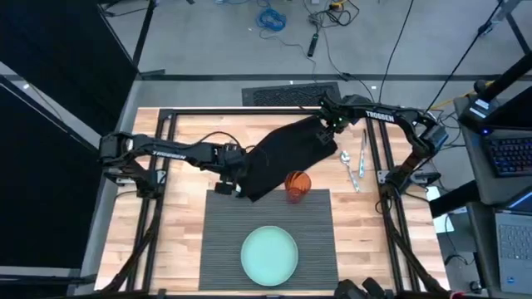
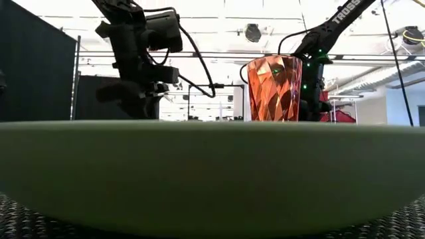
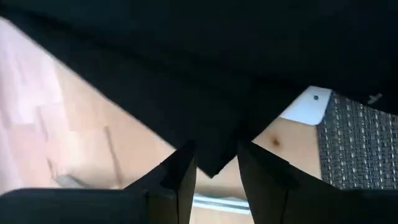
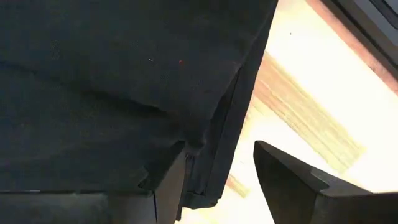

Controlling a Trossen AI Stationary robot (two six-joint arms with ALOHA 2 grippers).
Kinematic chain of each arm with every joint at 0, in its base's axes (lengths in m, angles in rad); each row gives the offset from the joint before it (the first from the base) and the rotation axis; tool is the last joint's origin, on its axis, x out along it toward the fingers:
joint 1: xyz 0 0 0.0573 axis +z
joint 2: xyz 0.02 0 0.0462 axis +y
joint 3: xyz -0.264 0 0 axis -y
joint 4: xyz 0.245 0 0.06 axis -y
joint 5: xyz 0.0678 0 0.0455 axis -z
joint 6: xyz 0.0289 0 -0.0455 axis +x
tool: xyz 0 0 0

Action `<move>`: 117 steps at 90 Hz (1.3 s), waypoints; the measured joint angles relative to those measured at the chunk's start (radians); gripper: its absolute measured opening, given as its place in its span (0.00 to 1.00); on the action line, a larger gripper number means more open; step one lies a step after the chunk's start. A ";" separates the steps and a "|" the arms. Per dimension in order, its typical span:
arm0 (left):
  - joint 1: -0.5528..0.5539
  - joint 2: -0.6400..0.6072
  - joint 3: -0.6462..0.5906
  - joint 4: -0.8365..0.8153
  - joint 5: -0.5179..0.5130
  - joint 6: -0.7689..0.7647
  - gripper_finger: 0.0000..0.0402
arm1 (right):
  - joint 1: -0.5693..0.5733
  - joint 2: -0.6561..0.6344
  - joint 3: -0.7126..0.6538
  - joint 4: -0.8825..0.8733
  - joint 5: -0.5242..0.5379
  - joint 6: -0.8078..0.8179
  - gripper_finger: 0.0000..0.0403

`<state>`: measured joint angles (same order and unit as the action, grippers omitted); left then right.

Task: Set table place
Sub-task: Fold the black napkin

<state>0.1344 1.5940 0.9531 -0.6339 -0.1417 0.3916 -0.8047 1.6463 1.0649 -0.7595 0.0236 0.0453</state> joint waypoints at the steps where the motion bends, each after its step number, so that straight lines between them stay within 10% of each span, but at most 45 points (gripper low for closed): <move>1: -0.001 0.003 0.000 0.000 0.000 0.003 0.26 | 0.000 0.000 0.000 0.001 0.000 -0.001 0.44; 62: -0.012 0.111 0.000 0.025 -0.099 0.010 0.25 | 0.000 0.000 0.000 -0.001 -0.002 -0.024 0.44; 86: -0.012 0.111 0.000 0.024 -0.147 0.003 0.02 | 0.000 0.000 0.000 -0.001 -0.003 -0.015 0.44; 117: -0.012 0.110 0.000 -0.006 -0.161 -0.053 0.00 | 0.000 0.000 0.000 -0.001 -0.003 -0.005 0.44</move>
<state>0.1223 1.7042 0.9535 -0.6400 -0.3027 0.3388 -0.8047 1.6463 1.0649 -0.7605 0.0208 0.0402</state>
